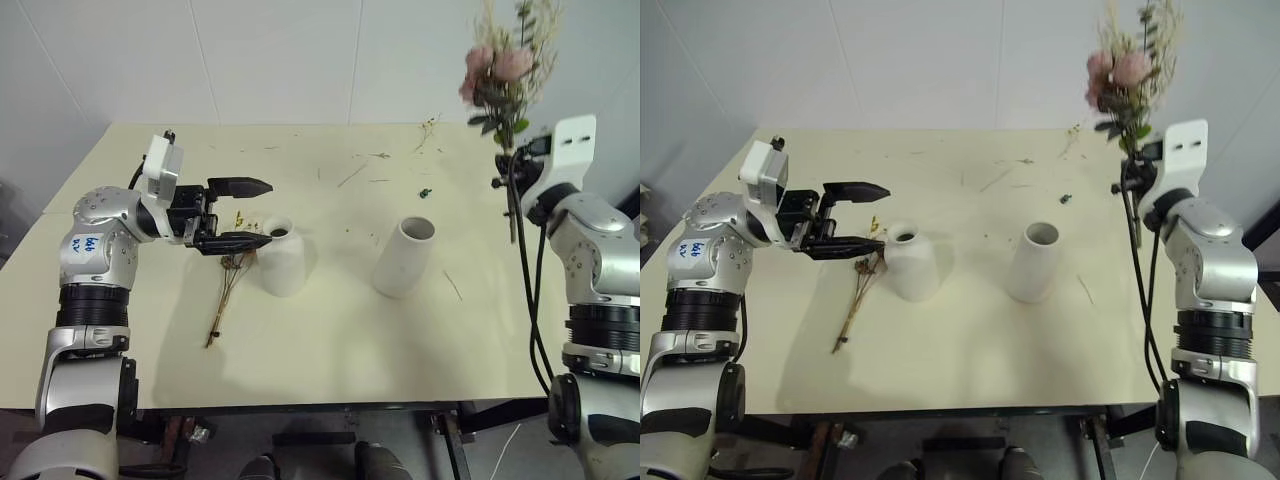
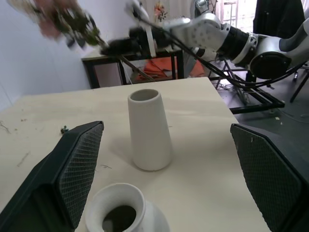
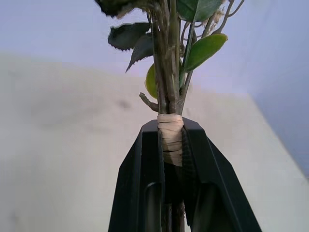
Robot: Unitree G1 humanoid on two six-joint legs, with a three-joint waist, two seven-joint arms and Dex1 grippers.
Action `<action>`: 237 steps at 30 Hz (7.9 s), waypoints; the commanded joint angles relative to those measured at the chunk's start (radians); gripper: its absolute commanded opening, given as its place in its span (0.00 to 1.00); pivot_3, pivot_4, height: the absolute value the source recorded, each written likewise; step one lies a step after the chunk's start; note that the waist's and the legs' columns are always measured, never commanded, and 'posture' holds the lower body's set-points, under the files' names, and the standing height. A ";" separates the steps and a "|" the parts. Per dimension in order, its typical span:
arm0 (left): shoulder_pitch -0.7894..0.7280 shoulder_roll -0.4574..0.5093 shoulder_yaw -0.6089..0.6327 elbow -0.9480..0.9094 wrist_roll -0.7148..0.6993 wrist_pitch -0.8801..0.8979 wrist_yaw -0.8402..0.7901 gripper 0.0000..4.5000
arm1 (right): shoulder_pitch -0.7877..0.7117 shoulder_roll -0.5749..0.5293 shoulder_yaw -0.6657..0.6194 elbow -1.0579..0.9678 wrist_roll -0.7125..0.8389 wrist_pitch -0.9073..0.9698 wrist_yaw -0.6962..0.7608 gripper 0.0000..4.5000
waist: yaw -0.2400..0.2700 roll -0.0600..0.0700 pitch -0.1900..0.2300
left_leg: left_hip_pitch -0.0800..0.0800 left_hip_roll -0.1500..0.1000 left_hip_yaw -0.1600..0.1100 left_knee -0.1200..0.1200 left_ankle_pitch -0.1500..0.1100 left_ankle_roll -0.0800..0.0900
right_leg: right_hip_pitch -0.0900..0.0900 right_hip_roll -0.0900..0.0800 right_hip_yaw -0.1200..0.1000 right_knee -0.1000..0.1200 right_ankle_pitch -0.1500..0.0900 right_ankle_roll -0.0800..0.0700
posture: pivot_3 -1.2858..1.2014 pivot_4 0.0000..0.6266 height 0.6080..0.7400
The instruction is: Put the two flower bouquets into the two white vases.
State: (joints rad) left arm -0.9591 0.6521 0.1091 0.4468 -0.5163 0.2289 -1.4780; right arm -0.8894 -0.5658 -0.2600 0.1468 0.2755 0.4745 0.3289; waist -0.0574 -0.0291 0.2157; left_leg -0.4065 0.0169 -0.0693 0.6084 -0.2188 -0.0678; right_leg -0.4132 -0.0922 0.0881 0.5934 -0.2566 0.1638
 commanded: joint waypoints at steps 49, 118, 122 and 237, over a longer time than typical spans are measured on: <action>-0.036 0.001 0.000 0.001 0.020 -0.015 -0.004 1.00 | 0.368 0.332 0.121 -0.373 0.126 -0.270 0.044 0.23 | 0.001 0.000 0.000 | 0.001 0.000 -0.001 -0.001 0.000 0.000 | -0.001 0.000 0.000 0.005 -0.003 -0.002 | 0.52 0.24 1.00; 0.285 0.228 -0.196 -0.692 0.198 1.208 0.927 1.00 | 0.500 -0.437 -0.079 -0.583 0.646 0.282 0.594 0.99 | 0.026 -0.002 0.001 | 0.000 0.000 0.000 0.003 -0.003 -0.001 | 0.002 0.000 0.000 -0.002 -0.009 -0.012 | 0.52 0.24 1.00; 0.287 0.218 -0.203 -0.675 0.180 1.185 0.907 0.87 | 0.508 -0.438 -0.084 -0.593 0.648 0.286 0.578 1.00 | 0.027 -0.002 0.001 | 0.000 0.000 0.000 0.003 -0.003 -0.001 | 0.001 0.000 0.000 -0.002 -0.009 -0.012 | 0.52 0.24 1.00; -0.024 -0.088 0.007 0.066 0.092 0.134 0.231 1.00 | 0.779 -0.353 -0.277 -0.834 0.698 0.255 0.306 1.00 | 0.030 -0.003 0.000 | 0.001 0.000 0.000 0.004 -0.003 0.000 | 0.003 -0.001 0.000 -0.001 -0.001 0.000 | 0.52 0.24 1.00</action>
State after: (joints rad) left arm -0.9739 0.5391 0.1082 0.5611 -0.4227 0.3607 -1.2366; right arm -0.1052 -0.9106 -0.5172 -0.6762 0.9713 0.7505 0.6266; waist -0.0278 -0.0319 0.2162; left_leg -0.4061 0.0165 -0.0696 0.6128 -0.2214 -0.0678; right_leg -0.4098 -0.0927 0.0880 0.5919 -0.2580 0.1642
